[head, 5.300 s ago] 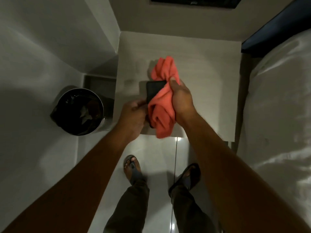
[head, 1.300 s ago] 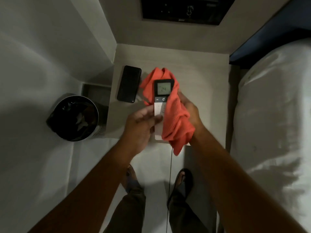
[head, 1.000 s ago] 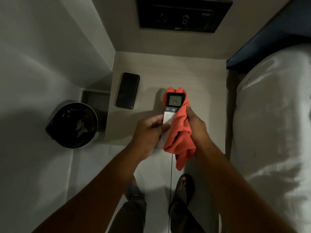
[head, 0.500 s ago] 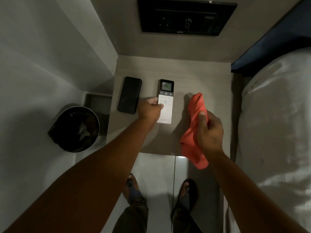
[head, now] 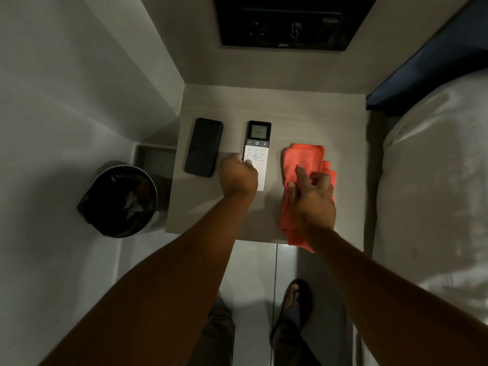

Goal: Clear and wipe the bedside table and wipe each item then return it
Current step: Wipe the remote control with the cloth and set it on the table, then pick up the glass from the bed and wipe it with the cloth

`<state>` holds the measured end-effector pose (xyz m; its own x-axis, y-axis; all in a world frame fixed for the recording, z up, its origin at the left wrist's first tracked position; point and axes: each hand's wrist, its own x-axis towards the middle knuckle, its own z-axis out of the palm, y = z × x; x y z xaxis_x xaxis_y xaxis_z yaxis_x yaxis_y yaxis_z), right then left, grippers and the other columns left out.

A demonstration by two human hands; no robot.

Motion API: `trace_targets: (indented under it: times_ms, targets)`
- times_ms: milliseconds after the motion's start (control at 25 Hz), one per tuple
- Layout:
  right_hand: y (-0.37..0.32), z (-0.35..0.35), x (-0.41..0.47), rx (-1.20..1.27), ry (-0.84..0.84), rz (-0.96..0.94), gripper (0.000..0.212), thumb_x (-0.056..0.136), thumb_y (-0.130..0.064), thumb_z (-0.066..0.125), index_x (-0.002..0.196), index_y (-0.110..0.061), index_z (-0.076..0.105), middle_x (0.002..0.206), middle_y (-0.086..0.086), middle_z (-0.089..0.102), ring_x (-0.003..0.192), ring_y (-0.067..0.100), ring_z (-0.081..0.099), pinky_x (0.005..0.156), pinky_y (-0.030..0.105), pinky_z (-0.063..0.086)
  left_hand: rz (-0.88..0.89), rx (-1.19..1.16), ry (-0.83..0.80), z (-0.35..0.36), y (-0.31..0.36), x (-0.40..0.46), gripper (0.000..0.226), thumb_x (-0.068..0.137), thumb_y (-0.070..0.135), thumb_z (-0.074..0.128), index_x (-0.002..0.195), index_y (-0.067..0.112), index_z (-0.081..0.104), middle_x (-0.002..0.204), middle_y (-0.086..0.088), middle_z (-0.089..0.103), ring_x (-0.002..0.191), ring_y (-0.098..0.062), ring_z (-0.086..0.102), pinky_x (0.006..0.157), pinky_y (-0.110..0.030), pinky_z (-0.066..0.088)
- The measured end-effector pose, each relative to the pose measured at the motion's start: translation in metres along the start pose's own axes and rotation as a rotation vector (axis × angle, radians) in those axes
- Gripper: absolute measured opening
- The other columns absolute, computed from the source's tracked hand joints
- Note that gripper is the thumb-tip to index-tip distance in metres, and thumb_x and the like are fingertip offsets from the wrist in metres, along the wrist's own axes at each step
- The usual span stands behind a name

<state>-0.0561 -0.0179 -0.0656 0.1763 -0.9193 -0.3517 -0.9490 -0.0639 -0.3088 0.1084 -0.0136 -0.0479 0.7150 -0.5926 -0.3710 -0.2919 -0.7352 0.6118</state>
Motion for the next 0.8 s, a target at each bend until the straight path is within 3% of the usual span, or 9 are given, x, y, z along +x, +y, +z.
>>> trace_targets:
  times_ms: [200,280,360,440,520,600,680,760,800]
  targets:
    - [0.0,-0.009,0.002,0.071,-0.071,0.004,0.057,0.1,-0.059,0.034,0.153,-0.035,0.035,0.152,0.015,0.036,0.134,0.039,0.045,0.105,0.054,0.047,-0.011,0.131,-0.009,-0.004,0.003,0.002,0.028,0.098,0.017,0.054,0.112,-0.002,0.069,0.117,-0.021,0.071,0.108,-0.036,0.067,0.087,-0.036,0.051]
    - [-0.002,-0.03,-0.003,0.181,-0.041,0.013,0.058,0.097,-0.06,0.044,0.148,-0.032,0.044,0.145,0.017,0.044,0.128,0.041,0.049,0.105,0.049,0.046,0.021,0.208,0.028,-0.01,0.007,-0.004,0.03,0.098,0.018,0.053,0.115,-0.004,0.066,0.12,-0.025,0.068,0.114,-0.039,0.063,0.095,-0.038,0.047]
    - [0.008,-0.064,-0.013,0.337,0.088,0.055,0.057,0.093,-0.054,0.056,0.143,-0.027,0.054,0.135,0.016,0.054,0.12,0.039,0.053,0.106,0.043,0.044,0.153,0.245,0.06,-0.01,0.018,-0.023,0.031,0.096,0.017,0.055,0.114,-0.006,0.065,0.119,-0.028,0.066,0.112,-0.041,0.062,0.097,-0.041,0.043]
    - [0.022,-0.102,-0.033,0.52,0.272,0.058,0.056,0.091,-0.04,0.066,0.141,-0.016,0.057,0.127,0.016,0.06,0.117,0.032,0.056,0.105,0.037,0.046,0.297,0.129,0.071,-0.003,0.039,-0.053,0.032,0.092,0.016,0.058,0.115,-0.005,0.066,0.114,-0.028,0.067,0.106,-0.04,0.064,0.095,-0.039,0.043]
    - [0.056,-0.143,-0.065,0.623,0.52,0.096,0.05,0.089,-0.03,0.069,0.135,-0.014,0.06,0.118,0.01,0.063,0.107,0.021,0.061,0.094,0.027,0.051,0.483,-0.014,0.024,0.021,0.081,-0.109,0.032,0.088,0.015,0.06,0.116,0.002,0.068,0.109,-0.022,0.069,0.098,-0.029,0.064,0.09,-0.032,0.045]
    - [0.102,-0.18,-0.104,0.686,0.724,0.228,0.034,0.089,-0.032,0.069,0.122,-0.024,0.065,0.105,-0.001,0.066,0.089,0.009,0.063,0.076,0.017,0.05,0.659,-0.181,-0.124,0.052,0.13,-0.175,0.034,0.086,0.015,0.061,0.118,0.008,0.069,0.105,-0.013,0.07,0.088,-0.017,0.064,0.085,-0.025,0.049]
    - [0.146,-0.207,-0.139,0.797,0.804,0.431,0.014,0.086,-0.032,0.07,0.1,-0.029,0.07,0.087,-0.008,0.069,0.074,0.005,0.063,0.069,0.015,0.048,0.83,-0.296,-0.341,0.077,0.173,-0.234,0.037,0.084,0.013,0.063,0.12,0.008,0.069,0.107,-0.009,0.069,0.086,-0.012,0.065,0.084,-0.021,0.054]
    - [0.192,-0.226,-0.165,0.947,0.796,0.663,0.007,0.086,-0.026,0.073,0.092,-0.025,0.07,0.078,-0.004,0.071,0.066,0.005,0.064,0.071,0.024,0.053,0.998,-0.246,-0.589,0.101,0.205,-0.279,0.048,0.081,0.011,0.068,0.128,0.008,0.064,0.118,-0.007,0.064,0.102,-0.016,0.064,0.094,-0.029,0.054]
    - [0.211,-0.233,-0.173,1.009,0.776,0.763,0.014,0.086,-0.025,0.075,0.099,-0.021,0.07,0.08,0.002,0.071,0.066,0.007,0.065,0.073,0.029,0.055,1.086,-0.152,-0.67,0.112,0.217,-0.294,0.054,0.08,0.014,0.07,0.133,0.009,0.06,0.125,-0.005,0.061,0.114,-0.019,0.06,0.101,-0.032,0.051]
